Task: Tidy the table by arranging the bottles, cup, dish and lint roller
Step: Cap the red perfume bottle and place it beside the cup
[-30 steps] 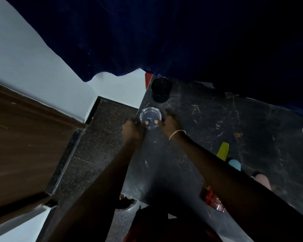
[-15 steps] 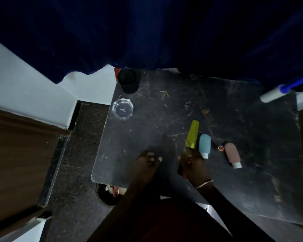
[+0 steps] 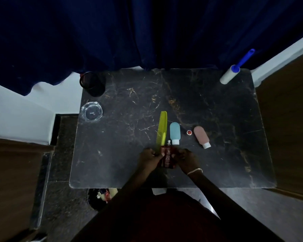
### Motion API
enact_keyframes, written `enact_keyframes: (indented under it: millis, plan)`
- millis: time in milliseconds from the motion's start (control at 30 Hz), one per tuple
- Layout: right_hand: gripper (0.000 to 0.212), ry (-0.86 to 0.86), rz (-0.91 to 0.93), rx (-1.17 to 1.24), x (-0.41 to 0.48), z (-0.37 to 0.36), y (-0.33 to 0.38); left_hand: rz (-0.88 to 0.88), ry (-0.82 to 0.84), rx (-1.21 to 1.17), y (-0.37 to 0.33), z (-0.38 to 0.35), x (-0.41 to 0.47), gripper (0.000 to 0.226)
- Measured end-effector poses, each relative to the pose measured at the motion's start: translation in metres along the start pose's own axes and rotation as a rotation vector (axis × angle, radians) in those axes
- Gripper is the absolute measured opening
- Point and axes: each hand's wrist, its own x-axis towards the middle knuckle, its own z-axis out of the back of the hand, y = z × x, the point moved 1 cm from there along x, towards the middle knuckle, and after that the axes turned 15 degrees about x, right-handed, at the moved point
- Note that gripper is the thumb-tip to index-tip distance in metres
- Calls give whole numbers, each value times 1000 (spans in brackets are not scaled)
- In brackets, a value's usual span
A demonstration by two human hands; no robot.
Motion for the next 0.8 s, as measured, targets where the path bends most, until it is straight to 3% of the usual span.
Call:
enact_keyframes:
  millis: [167, 300, 433, 567, 800]
  plan:
    - [34, -13, -56, 71, 7, -1, -2, 13, -1, 56, -12, -9, 2, 37]
    - [5, 14, -37, 88, 7, -3, 1, 24, 6, 61, -14, -15, 0, 28]
    - [22, 47, 6, 68, 5, -3, 2, 39, -9, 55, -14, -17, -5, 23]
    - [20, 138, 24, 142, 2, -3, 7, 43, -43, -4, -15, -17, -12, 25]
    - [39, 229, 106, 317, -5, 5, 16, 24, -33, -240, -4, -5, -23, 31]
